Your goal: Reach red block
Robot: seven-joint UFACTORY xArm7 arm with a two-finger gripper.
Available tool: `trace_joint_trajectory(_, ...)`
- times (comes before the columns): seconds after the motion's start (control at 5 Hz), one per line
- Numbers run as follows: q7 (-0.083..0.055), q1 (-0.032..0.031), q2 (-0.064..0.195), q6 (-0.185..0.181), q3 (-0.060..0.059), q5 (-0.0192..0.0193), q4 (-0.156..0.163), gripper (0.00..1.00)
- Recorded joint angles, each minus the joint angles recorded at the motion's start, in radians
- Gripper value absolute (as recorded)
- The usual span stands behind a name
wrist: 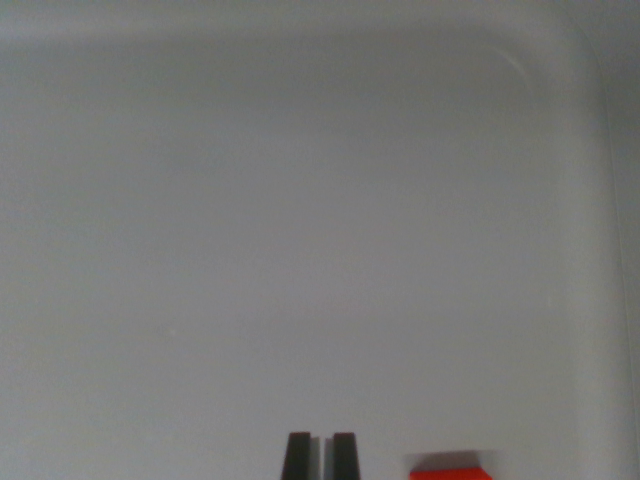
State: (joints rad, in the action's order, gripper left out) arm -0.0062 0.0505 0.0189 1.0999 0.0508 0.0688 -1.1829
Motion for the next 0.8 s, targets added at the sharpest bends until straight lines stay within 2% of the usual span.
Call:
trace_joint_trajectory(0.2, 0.0, 0.0, 0.0, 0.0, 0.0, 0.0, 0.0, 0.0)
trace_joint_trajectory(0.4, 0.003, 0.0082, 0.005, -0.047, 0.008, 0.006, 0.041, 0.0)
trace_joint_trajectory(0.6, 0.003, 0.0082, 0.005, -0.047, 0.008, 0.006, 0.041, 0.0)
trace_joint_trajectory(0.8, 0.006, 0.0161, 0.01, -0.092, 0.017, 0.0118, 0.081, 0.0)
